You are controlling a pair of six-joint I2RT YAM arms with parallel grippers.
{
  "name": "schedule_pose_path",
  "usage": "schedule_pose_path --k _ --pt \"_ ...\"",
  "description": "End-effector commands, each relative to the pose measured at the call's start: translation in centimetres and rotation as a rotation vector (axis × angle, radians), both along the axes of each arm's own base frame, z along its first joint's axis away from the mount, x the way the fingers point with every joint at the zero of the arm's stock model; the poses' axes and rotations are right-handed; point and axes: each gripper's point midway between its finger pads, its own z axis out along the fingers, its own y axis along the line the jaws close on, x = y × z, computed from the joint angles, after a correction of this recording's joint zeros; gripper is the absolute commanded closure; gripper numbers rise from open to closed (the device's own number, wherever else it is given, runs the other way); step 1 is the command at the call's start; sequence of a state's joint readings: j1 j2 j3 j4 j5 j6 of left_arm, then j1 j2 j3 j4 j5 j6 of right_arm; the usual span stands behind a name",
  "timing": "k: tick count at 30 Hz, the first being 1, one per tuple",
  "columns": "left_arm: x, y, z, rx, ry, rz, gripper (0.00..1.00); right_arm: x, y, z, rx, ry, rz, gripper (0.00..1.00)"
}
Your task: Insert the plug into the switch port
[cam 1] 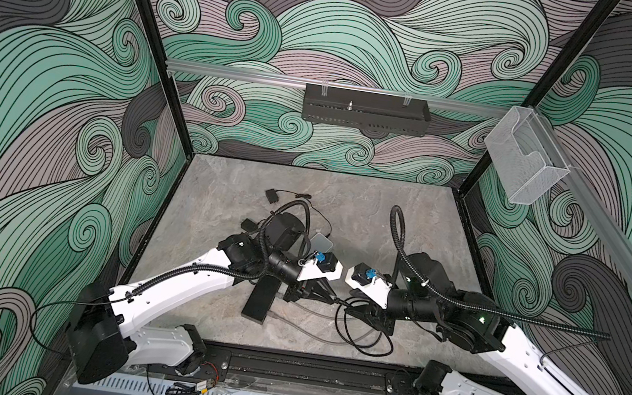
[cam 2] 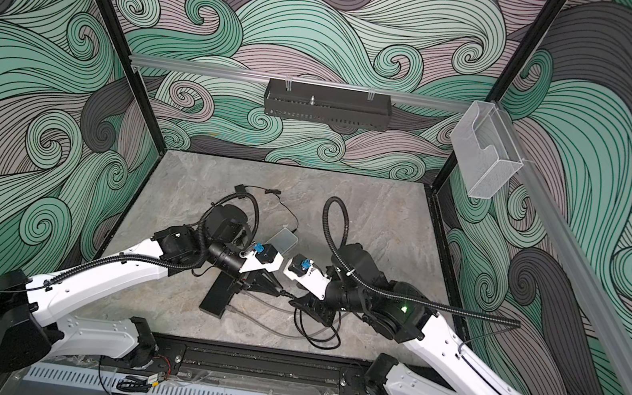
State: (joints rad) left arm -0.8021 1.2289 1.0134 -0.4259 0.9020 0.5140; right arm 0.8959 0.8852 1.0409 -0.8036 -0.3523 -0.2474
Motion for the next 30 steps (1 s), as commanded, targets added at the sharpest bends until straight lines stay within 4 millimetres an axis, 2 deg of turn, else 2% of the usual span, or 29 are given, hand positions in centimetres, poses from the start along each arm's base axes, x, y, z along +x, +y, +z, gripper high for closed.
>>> schedule_pose_path --k 1,12,21,30 --pt "-0.6 -0.2 1.9 -0.051 -0.035 -0.035 1.00 -0.6 0.2 0.5 0.050 0.030 0.018 0.55" --pt "-0.5 -0.2 1.8 -0.047 -0.034 -0.029 1.00 -0.9 1.0 0.0 0.044 0.082 0.050 0.60" --pt "-0.5 -0.2 1.9 -0.048 -0.030 -0.029 1.00 -0.6 1.2 -0.3 0.041 0.089 0.043 0.69" --pt "-0.6 -0.2 2.1 -0.059 -0.032 -0.035 1.00 -0.6 1.1 -1.0 0.027 0.096 0.036 0.70"
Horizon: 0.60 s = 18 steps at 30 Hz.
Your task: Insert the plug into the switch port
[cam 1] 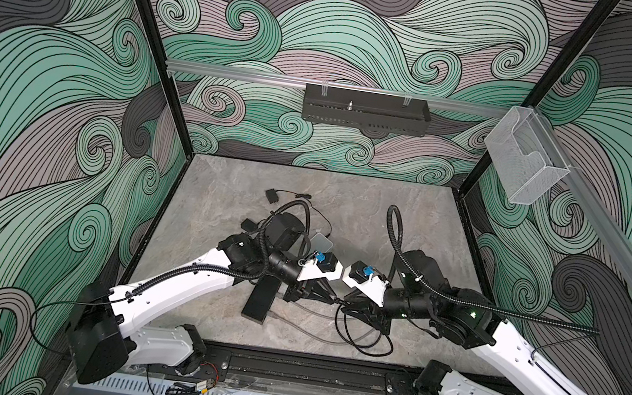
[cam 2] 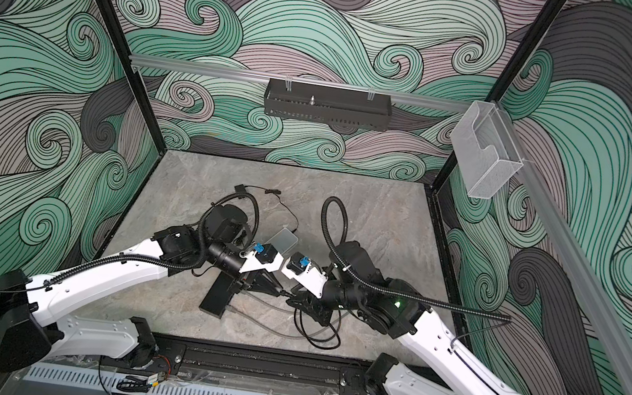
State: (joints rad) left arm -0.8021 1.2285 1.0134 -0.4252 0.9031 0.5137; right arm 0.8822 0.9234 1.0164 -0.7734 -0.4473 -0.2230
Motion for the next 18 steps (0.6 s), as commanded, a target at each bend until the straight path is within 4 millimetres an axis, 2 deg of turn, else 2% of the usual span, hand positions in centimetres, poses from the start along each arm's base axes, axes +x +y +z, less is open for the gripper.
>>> schedule_pose_path --k 1,12,18 --pt "-0.59 -0.21 2.05 -0.057 -0.031 -0.035 1.00 0.03 -0.05 -0.10 0.007 0.005 -0.008 0.71" --pt "-0.54 -0.27 1.89 -0.053 -0.026 -0.034 1.00 0.02 0.12 0.15 0.019 0.006 -0.006 0.78" --pt "-0.51 -0.29 1.88 -0.052 -0.025 -0.033 1.00 -0.02 0.13 0.00 0.017 0.009 -0.004 0.93"
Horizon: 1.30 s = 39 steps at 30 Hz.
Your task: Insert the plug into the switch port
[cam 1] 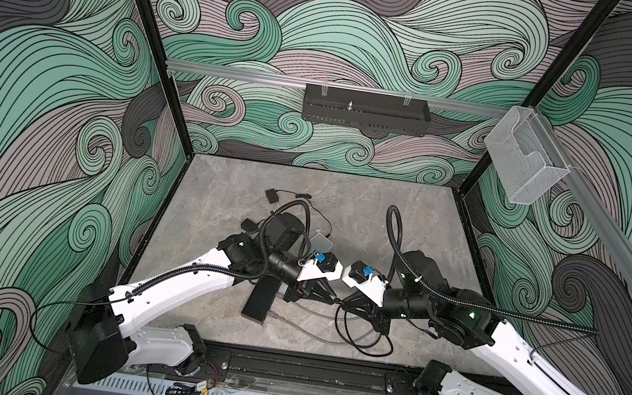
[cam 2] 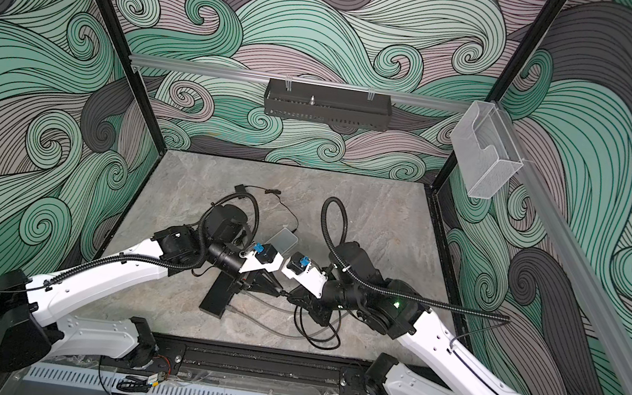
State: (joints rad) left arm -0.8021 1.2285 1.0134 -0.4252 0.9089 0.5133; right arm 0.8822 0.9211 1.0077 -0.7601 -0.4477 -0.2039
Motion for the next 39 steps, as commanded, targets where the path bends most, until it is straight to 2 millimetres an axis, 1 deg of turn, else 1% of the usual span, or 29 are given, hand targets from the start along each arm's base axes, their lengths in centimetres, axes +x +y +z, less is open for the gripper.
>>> schedule_pose_path --k 1,2,4,6,7,9,11,12,13,14,16,17,18,19,22,23,24,25,26,28,31,33,36,38,39 --pt "-0.4 -0.3 1.8 -0.050 -0.031 -0.026 1.00 -0.1 0.0 0.0 0.009 -0.001 0.008 0.97" --pt "-0.2 -0.4 1.9 -0.049 -0.031 -0.013 0.94 -0.1 0.0 0.0 0.008 -0.003 0.007 1.00" --pt "1.0 -0.6 2.1 -0.053 -0.035 0.067 0.60 0.2 0.0 0.1 0.008 -0.014 -0.002 1.00" --pt "2.4 -0.5 2.7 -0.074 -0.046 0.159 0.40 0.8 -0.2 0.1 0.002 -0.034 -0.032 1.00" --pt "3.6 -0.2 3.1 -0.074 -0.043 0.240 0.29 1.6 -0.5 0.1 -0.009 -0.057 -0.063 1.00" --pt "6.0 0.8 4.0 -0.075 -0.043 0.401 0.16 3.8 -1.4 0.5 -0.035 -0.114 -0.148 1.00" --pt "8.5 2.1 4.6 -0.085 -0.039 0.539 0.12 6.6 -2.5 1.4 -0.051 -0.187 -0.245 1.00" --pt "9.7 2.7 4.7 -0.087 -0.031 0.601 0.10 8.3 -3.1 2.3 -0.049 -0.230 -0.295 1.00" --pt "10.8 3.3 4.8 -0.089 -0.019 0.650 0.02 9.7 -3.7 3.2 -0.046 -0.282 -0.313 1.00" --pt "11.7 3.7 4.7 -0.091 -0.006 0.693 0.01 11.0 -4.2 4.0 -0.052 -0.344 -0.333 1.00" --pt "13.6 4.7 4.8 -0.107 0.041 0.782 0.01 14.6 -5.7 6.7 -0.111 -0.503 -0.417 1.00" --pt "14.2 5.1 4.7 -0.113 0.057 0.807 0.01 16.2 -6.3 7.2 -0.158 -0.544 -0.453 1.00" --pt "15.0 5.5 4.7 -0.121 0.074 0.835 0.02 17.7 -7.0 9.2 -0.184 -0.608 -0.502 1.00" --pt "15.7 6.0 4.6 -0.130 0.095 0.867 0.01 19.2 -7.4 10.7 -0.199 -0.662 -0.537 1.00" --pt "18.2 8.1 4.1 -0.150 0.162 1.008 0.01 22.2 -7.2 12.7 -0.208 -0.734 -0.561 1.00" --pt "18.7 8.6 3.9 -0.154 0.179 1.045 0.01 22.8 -7.0 13.0 -0.209 -0.747 -0.566 1.00" --pt "19.1 9.1 3.8 -0.159 0.193 1.073 0.01 23.4 -6.8 12.9 -0.209 -0.758 -0.567 1.00" --pt "19.3 9.4 3.8 -0.162 0.200 1.092 0.01 24.1 -6.5 12.3 -0.216 -0.764 -0.566 1.00" --pt "19.4 9.6 3.7 -0.162 0.204 1.111 0.01 24.7 -6.3 11.3 -0.233 -0.754 -0.557 1.00" --pt "19.6 10.1 3.6 -0.160 0.217 1.143 0.01 25.5 -5.7 7.9 -0.260 -0.687 -0.522 1.00" --pt "19.9 10.6 2.6 -0.128 0.222 1.175 0.01 25.9 -4.9 2.7 -0.241 -0.571 -0.510 1.00" --pt "20.3 10.9 1.4 -0.104 0.228 1.204 0.01 25.5 -4.0 -0.9 -0.212 -0.506 -0.483 1.00" --pt "20.6 10.2 0.0 -0.077 0.258 1.185 0.03 24.3 -3.2 -5.3 -0.195 -0.403 -0.442 1.00" --pt "21.0 9.7 -1.1 -0.053 0.296 1.172 0.06 23.7 -2.6 -7.4 -0.187 -0.326 -0.420 1.00" --pt "21.3 9.3 -1.7 -0.039 0.320 1.164 0.11 23.3 -2.1 -8.3 -0.176 -0.284 -0.402 1.00"
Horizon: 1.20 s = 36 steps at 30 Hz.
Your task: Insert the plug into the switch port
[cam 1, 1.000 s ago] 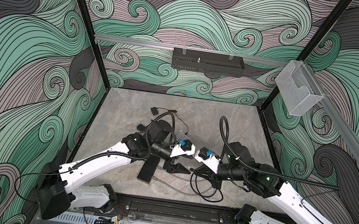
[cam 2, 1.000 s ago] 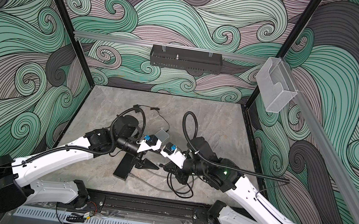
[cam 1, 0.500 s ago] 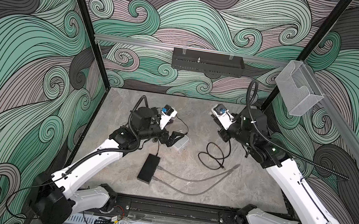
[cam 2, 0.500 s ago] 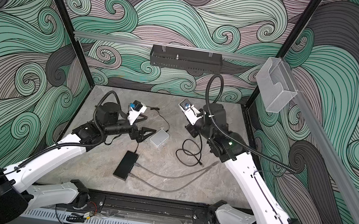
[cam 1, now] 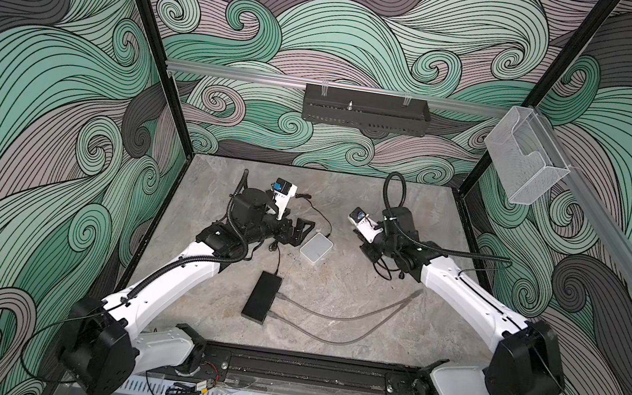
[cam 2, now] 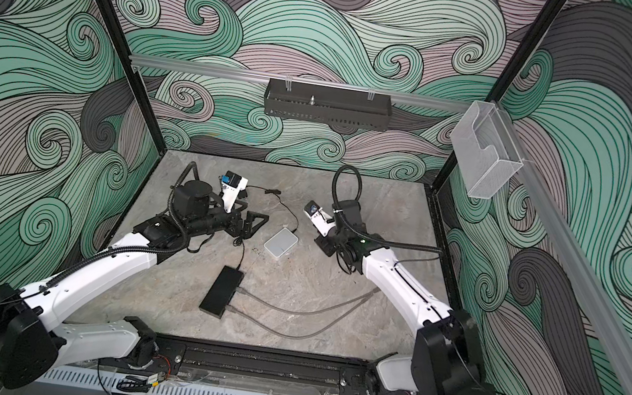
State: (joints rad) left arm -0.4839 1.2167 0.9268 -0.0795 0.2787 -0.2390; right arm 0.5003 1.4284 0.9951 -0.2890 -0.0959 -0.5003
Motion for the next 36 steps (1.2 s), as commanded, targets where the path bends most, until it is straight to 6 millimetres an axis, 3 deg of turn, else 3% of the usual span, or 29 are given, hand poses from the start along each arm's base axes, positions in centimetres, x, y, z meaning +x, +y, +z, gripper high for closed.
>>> schedule_pose_path --k 1,3,6,9,16,21,29,36 --pt "1.2 -0.6 -1.8 -0.015 0.080 0.000 0.15 -0.3 2.9 0.7 0.162 0.040 0.052 1.00" --pt "1.9 -1.0 -2.9 -0.020 0.152 -0.022 0.27 -1.3 3.5 -1.2 0.156 0.104 0.067 1.00" --pt "3.1 -1.4 -5.3 -0.012 0.285 -0.065 0.35 -2.4 4.0 -3.6 0.134 0.165 0.082 1.00" --pt "4.3 -1.4 -7.7 -0.015 0.377 -0.049 0.39 -2.9 4.4 -4.9 0.160 0.206 0.080 1.00" --pt "4.8 -1.8 -12.5 0.035 0.524 -0.061 0.41 -3.1 4.9 -6.1 0.146 0.284 0.020 1.00" --pt "4.9 -2.5 -14.0 0.019 0.587 -0.089 0.48 -3.5 6.2 -5.5 0.290 0.387 -0.108 1.00" --pt "4.7 -2.5 -15.9 0.024 0.641 -0.085 0.48 -3.7 6.7 -10.1 0.344 0.314 -0.184 1.00" --pt "5.2 -2.4 -17.0 0.072 0.648 -0.097 0.48 -3.4 6.7 -11.6 0.324 0.223 -0.135 1.00"
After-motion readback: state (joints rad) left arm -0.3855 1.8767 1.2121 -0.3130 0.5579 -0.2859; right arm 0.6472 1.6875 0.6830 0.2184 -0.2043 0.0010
